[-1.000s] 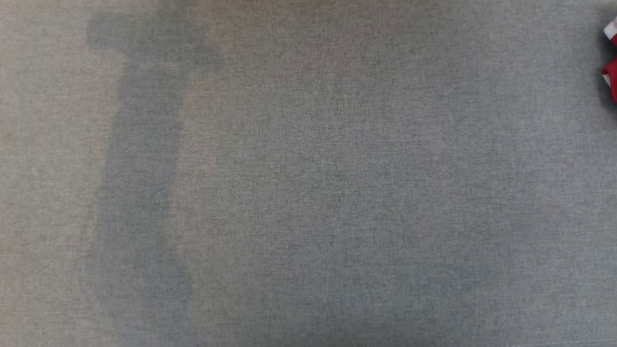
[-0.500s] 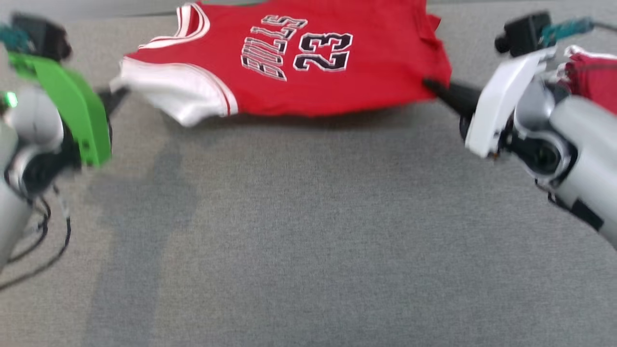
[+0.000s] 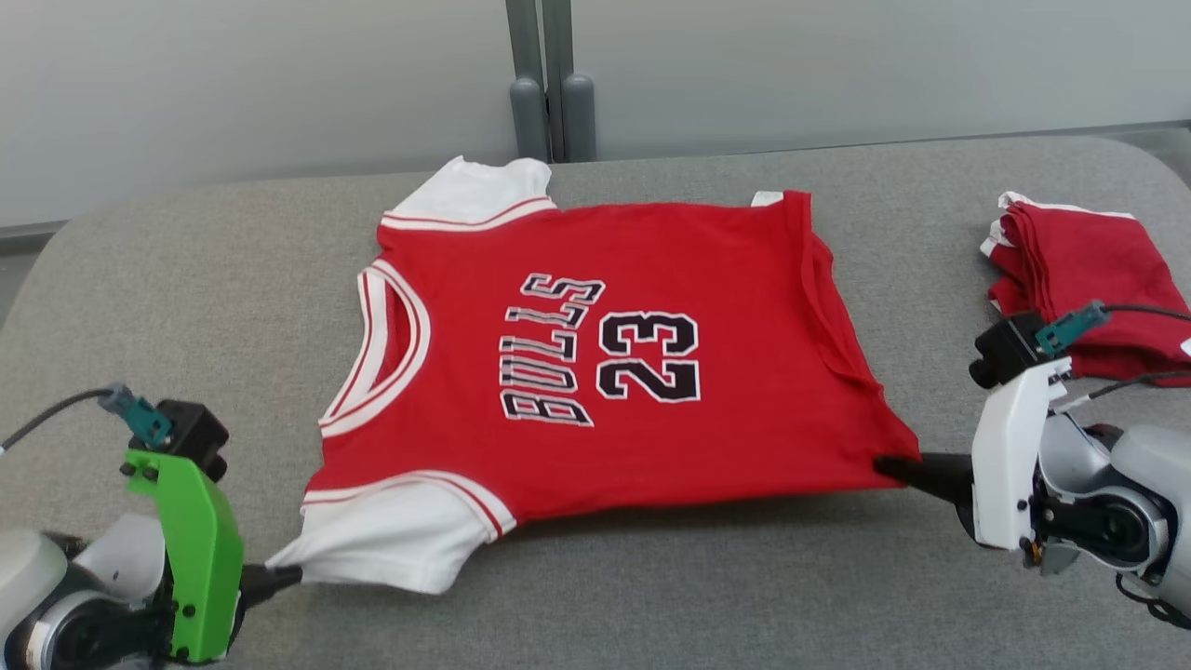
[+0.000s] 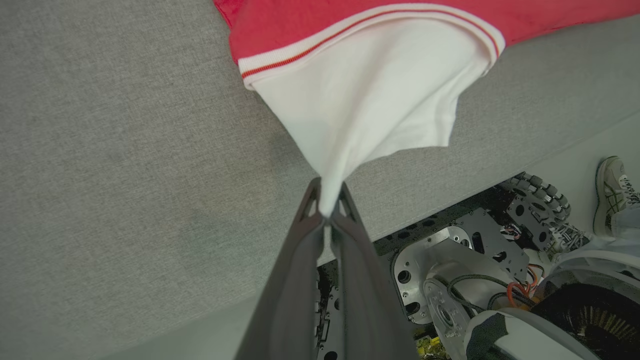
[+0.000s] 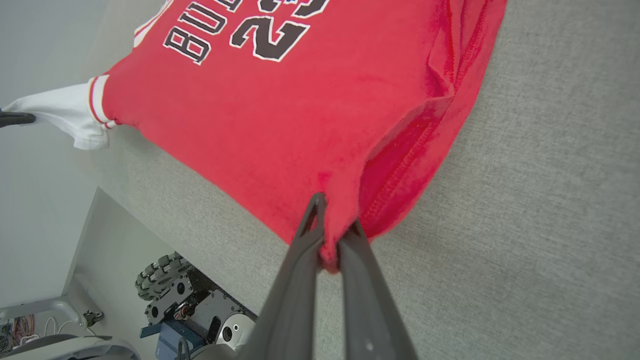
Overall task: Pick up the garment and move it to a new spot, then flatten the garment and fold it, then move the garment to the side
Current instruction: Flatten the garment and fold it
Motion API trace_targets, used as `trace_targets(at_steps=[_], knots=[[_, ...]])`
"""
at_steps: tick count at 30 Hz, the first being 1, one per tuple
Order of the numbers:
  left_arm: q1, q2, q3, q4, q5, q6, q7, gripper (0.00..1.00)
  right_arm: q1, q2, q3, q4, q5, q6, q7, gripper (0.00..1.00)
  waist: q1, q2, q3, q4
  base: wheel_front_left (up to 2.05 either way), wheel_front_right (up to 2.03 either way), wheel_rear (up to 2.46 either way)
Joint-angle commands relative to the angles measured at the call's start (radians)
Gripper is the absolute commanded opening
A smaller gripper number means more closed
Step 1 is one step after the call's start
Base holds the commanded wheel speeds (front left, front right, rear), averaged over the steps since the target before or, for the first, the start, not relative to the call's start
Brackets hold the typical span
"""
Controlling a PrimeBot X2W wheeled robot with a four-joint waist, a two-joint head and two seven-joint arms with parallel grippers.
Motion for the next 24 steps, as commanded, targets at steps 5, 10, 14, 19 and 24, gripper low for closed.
trace_targets(at_steps=[5,10,14,19,24], knots=[[0.118,0.099,-0.012,-0.176,-0.098,0.072,0.031,0.00,0.088,-0.081,0.027,-0.057,0.041,0.000,0.075,0.00,0.0001,-0.0001,-0.030,-0.009,0.00,0.00,0.00],[0.151,0.157,-0.002,-0.282,-0.142,0.119,0.033,0.00,0.108,-0.117,0.029,-0.086,0.071,0.000,0.110,0.00,0.0001,-0.0001,-0.018,-0.015,0.00,0.00,0.00],[0.124,0.177,0.017,-0.313,-0.169,0.140,0.052,0.00,0.081,-0.117,0.019,-0.092,0.092,0.000,0.136,0.00,0.0001,-0.0001,0.008,-0.022,0.00,0.00,0.00],[0.049,0.154,0.064,-0.287,-0.209,0.146,0.094,0.00,0.025,-0.085,-0.005,-0.065,0.131,0.000,0.177,0.00,0.0001,-0.0001,0.062,-0.035,0.00,0.00,0.00],[-0.057,0.092,0.079,-0.180,-0.186,0.148,0.163,0.00,-0.054,-0.033,-0.024,0.004,0.157,0.000,0.223,0.00,0.0001,-0.0001,0.127,-0.050,0.00,0.00,0.00]])
